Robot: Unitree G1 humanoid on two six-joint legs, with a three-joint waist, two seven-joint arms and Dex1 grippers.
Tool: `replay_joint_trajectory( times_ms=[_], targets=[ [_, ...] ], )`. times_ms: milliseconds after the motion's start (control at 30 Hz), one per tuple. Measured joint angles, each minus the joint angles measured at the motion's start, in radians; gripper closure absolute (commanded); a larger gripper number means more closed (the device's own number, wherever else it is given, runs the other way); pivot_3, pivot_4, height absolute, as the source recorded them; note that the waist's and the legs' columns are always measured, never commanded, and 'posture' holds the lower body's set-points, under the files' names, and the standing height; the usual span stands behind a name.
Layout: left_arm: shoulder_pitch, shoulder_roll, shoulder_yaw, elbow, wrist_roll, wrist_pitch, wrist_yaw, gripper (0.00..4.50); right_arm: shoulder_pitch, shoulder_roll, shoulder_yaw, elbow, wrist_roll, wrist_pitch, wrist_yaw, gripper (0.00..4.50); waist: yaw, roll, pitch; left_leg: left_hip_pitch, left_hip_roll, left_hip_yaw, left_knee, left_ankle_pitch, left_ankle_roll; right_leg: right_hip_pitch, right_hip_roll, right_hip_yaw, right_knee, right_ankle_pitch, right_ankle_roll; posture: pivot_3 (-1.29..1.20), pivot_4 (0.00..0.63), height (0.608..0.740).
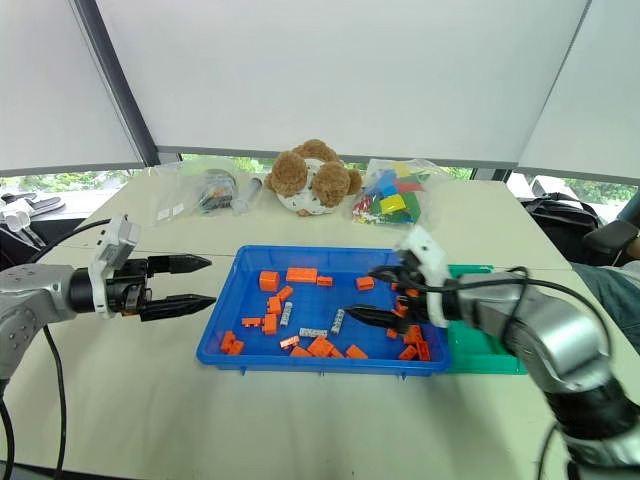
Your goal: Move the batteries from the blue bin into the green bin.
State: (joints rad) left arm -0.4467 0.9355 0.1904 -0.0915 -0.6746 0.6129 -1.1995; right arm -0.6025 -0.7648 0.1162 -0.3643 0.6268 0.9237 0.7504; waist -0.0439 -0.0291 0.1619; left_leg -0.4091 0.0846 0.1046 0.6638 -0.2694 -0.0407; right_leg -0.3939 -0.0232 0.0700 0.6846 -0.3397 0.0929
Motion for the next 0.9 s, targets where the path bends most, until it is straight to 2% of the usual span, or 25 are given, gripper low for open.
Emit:
replay_joint_trajectory(
  times_ms=[233,333,400,600,900],
  targets=[
    [-0.073,0.005,-0.020,0.101,0.056,-0.038,-0.038,0.00,-0.191,0.209,0.323,0.303,-0.236,-0.129,0.064,0.04,0.003,0.000,0.000,-0.006,0.000,0.002,0.001,0.000,0.000,-0.006,0.000,0.000,0.000,0.000,0.000,0.00,0.150,0.740],
    [-0.079,0.007,-0.019,0.108,0.059,-0.039,-0.044,0.00,-0.246,0.272,0.381,0.434,-0.321,-0.209,0.094,0.04,0.001,0.000,0.000,-0.011,0.000,0.002,0.002,0.000,0.000,-0.010,-0.001,0.000,0.001,0.000,0.000,0.00,0.150,0.740],
    [-0.077,0.008,-0.019,0.109,0.061,-0.039,-0.050,0.00,-0.283,0.311,0.401,0.527,-0.373,-0.256,0.114,0.04,0.000,0.000,0.000,-0.012,0.000,0.002,0.003,0.004,-0.006,-0.012,-0.001,-0.001,0.002,0.000,0.000,0.00,0.150,0.740],
    [-0.039,0.032,-0.019,0.073,0.066,-0.046,-0.088,0.00,-0.336,0.390,0.436,0.722,-0.490,-0.356,0.164,0.04,-0.002,0.000,0.000,-0.013,0.001,0.002,0.003,0.004,-0.006,-0.013,0.000,-0.001,0.003,0.000,0.000,0.00,0.150,0.740],
    [-0.025,0.048,-0.019,0.054,0.073,-0.055,-0.128,0.00,-0.380,0.464,0.436,0.871,-0.586,-0.451,0.221,0.04,-0.003,0.000,0.000,-0.013,0.000,0.003,0.003,0.004,-0.006,-0.013,0.000,-0.002,0.006,0.000,0.000,0.00,0.150,0.740]
  ],
)
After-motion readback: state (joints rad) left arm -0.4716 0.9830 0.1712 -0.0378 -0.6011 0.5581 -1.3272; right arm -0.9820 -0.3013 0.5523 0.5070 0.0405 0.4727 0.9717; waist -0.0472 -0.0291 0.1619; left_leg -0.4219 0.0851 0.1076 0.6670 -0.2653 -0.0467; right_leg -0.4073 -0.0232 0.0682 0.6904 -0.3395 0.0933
